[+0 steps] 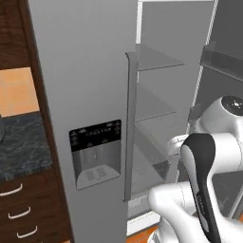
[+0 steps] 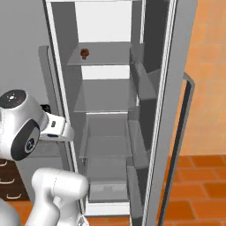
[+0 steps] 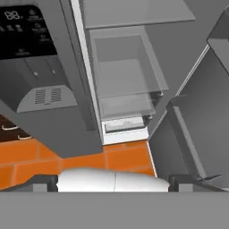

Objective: Place one cucumber and one chicken drumstick in each tupperware on the nearby counter, to pack two identical lunches.

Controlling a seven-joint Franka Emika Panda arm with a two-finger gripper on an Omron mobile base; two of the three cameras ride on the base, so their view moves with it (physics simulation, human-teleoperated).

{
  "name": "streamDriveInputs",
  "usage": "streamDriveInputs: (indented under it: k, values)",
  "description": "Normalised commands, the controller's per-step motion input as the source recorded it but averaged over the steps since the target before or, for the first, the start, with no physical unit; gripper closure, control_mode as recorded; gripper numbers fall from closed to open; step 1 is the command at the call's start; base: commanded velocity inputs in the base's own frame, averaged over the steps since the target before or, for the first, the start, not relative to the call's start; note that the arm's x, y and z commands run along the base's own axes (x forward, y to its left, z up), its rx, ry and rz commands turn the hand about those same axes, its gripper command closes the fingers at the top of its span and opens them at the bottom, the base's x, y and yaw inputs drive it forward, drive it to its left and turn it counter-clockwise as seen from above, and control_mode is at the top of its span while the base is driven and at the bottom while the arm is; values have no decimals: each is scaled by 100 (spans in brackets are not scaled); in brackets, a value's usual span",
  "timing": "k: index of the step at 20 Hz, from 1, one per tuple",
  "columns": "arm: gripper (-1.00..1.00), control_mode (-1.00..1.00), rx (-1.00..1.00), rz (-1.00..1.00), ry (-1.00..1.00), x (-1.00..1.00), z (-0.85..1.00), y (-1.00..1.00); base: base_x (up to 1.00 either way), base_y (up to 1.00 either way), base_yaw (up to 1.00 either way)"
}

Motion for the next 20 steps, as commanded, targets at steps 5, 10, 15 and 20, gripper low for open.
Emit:
streamDriveInputs:
  k: [5,10,15,20]
  values:
    - [-100,100,0,0,0,0,0,0,52,-20,17]
    - [-100,100,0,0,0,0,0,0,63,0,38]
    - [-100,100,0,0,0,0,0,0,11,-59,21]
    - [-100,100,0,0,0,0,0,0,7,-49,9]
